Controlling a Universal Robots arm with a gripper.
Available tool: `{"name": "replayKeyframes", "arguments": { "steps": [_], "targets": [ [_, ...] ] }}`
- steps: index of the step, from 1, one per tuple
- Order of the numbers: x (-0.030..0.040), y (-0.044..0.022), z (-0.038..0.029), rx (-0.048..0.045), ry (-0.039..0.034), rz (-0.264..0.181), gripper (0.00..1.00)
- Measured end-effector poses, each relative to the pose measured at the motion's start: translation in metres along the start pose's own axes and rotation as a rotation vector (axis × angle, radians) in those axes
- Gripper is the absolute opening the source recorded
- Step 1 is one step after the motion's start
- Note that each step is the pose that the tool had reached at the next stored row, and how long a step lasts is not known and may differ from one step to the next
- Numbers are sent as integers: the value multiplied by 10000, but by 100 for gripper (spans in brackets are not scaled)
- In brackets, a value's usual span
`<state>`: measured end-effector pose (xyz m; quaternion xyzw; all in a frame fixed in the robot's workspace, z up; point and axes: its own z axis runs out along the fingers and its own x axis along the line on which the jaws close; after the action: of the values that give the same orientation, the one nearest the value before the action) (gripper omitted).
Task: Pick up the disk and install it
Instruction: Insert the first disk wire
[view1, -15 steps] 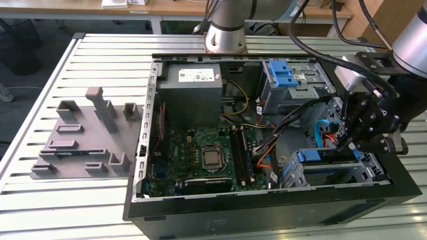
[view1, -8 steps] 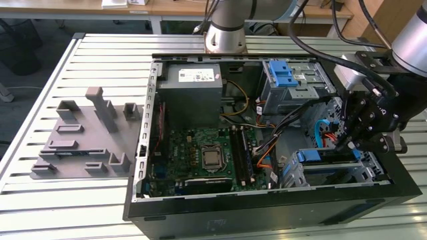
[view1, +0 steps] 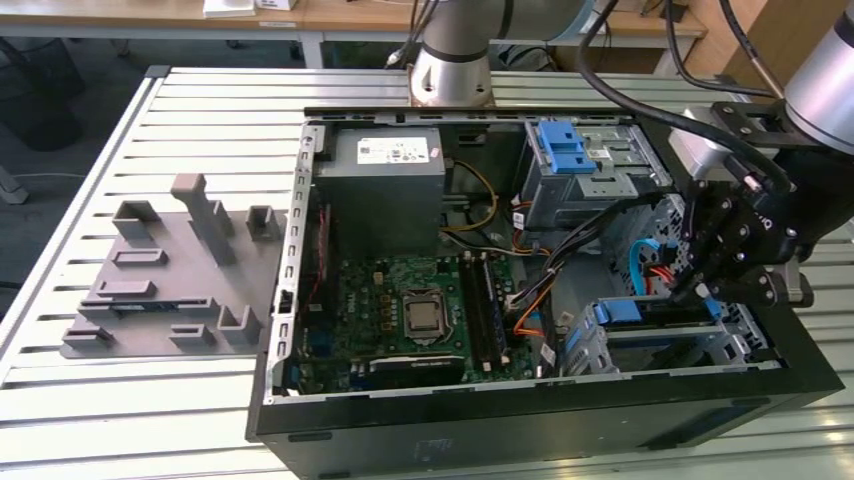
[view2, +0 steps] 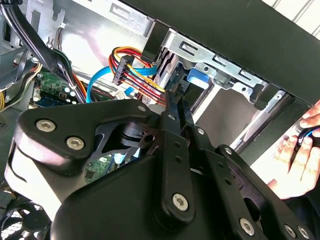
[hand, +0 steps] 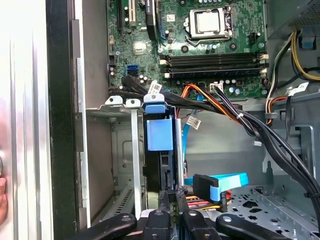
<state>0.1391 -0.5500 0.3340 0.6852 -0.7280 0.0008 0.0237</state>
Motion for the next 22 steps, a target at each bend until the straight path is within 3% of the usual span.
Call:
{"name": "replayKeyframes", "arguments": {
  "steps": [22],
  "targets": [
    [16,-10,46,-48,0,43,16]
  ]
}}
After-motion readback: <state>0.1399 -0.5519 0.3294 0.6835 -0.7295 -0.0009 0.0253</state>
